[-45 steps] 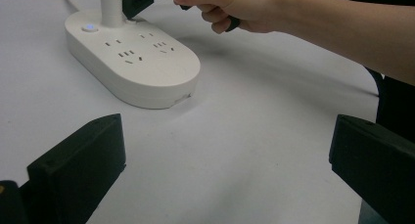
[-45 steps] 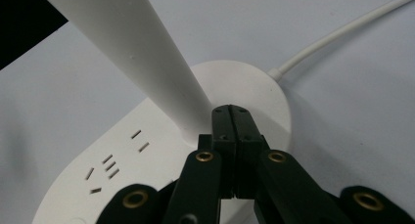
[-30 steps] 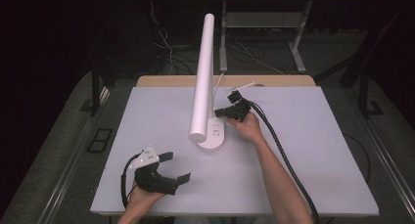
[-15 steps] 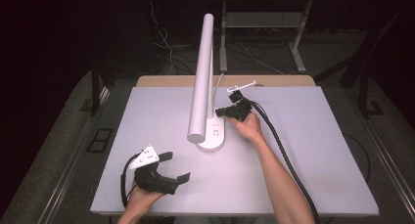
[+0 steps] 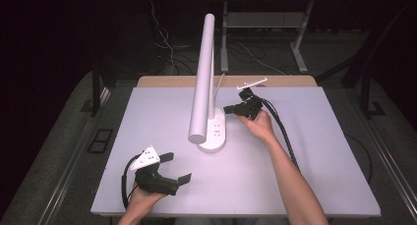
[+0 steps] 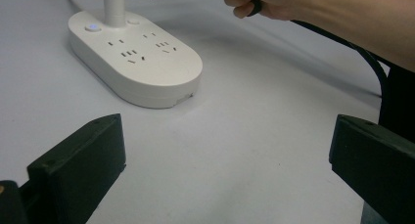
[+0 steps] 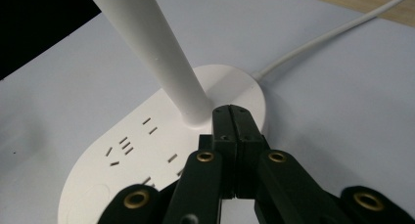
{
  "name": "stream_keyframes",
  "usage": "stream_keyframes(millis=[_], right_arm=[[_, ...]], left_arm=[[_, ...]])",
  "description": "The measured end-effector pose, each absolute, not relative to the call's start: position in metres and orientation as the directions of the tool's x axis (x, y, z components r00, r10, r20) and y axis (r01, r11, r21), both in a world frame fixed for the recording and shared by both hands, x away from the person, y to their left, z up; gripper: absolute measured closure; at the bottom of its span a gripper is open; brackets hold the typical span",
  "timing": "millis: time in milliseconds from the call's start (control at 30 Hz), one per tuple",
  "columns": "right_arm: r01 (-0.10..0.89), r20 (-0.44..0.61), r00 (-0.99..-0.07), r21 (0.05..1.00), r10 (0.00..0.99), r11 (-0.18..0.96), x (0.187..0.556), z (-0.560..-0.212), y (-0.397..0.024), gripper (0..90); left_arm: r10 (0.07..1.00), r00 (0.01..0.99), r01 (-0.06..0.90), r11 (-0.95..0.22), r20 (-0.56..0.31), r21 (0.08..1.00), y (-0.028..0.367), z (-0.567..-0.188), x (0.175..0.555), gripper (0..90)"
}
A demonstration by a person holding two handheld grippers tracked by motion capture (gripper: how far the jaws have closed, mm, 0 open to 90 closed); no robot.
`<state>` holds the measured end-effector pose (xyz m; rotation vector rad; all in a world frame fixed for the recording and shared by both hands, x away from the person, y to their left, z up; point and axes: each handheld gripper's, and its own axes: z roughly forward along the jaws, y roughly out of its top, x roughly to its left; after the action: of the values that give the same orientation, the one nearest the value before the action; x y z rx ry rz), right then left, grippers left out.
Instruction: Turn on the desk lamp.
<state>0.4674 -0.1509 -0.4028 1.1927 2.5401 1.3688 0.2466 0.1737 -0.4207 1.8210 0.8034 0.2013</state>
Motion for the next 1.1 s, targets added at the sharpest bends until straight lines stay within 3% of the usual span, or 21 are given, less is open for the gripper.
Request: stream_keyframes(millis=[400,567,900,933,967,1000,1100], right_arm=[[0.593,0.301,-0.712,0.741,0.634,0.313,0.446,-0.379,-0.182,89.4],[0.595,0.303,-0.703,0.746,0.644,0.299,0.435,-0.372,-0.195,76.1],[0.600,0.289,-0.684,0.746,0.670,0.291,0.408,-0.363,-0.216,38.9],[0.600,0.289,-0.684,0.746,0.670,0.291,0.408,-0.363,-0.216,38.9],[0.600,0.286,-0.681,0.746,0.674,0.289,0.405,-0.362,-0.217,33.8],[0.594,0.284,-0.687,0.749,0.669,0.292,0.398,-0.362,-0.221,22.1],[0.593,0.285,-0.679,0.756,0.677,0.277,0.391,-0.362,-0.226,12.5]], left_arm=[[0.609,0.758,0.426,-0.190,-0.234,0.884,0.172,-0.421,0.246,0.0],[0.609,0.758,0.426,-0.188,-0.235,0.885,0.171,-0.421,0.246,0.0],[0.609,0.757,0.426,-0.186,-0.237,0.885,0.170,-0.421,0.246,0.0],[0.608,0.758,0.426,-0.188,-0.236,0.885,0.170,-0.421,0.246,0.0],[0.608,0.758,0.425,-0.189,-0.234,0.885,0.170,-0.421,0.246,0.0],[0.608,0.758,0.426,-0.188,-0.235,0.885,0.170,-0.421,0.246,0.0],[0.609,0.758,0.426,-0.188,-0.235,0.885,0.170,-0.421,0.246,0.0]])
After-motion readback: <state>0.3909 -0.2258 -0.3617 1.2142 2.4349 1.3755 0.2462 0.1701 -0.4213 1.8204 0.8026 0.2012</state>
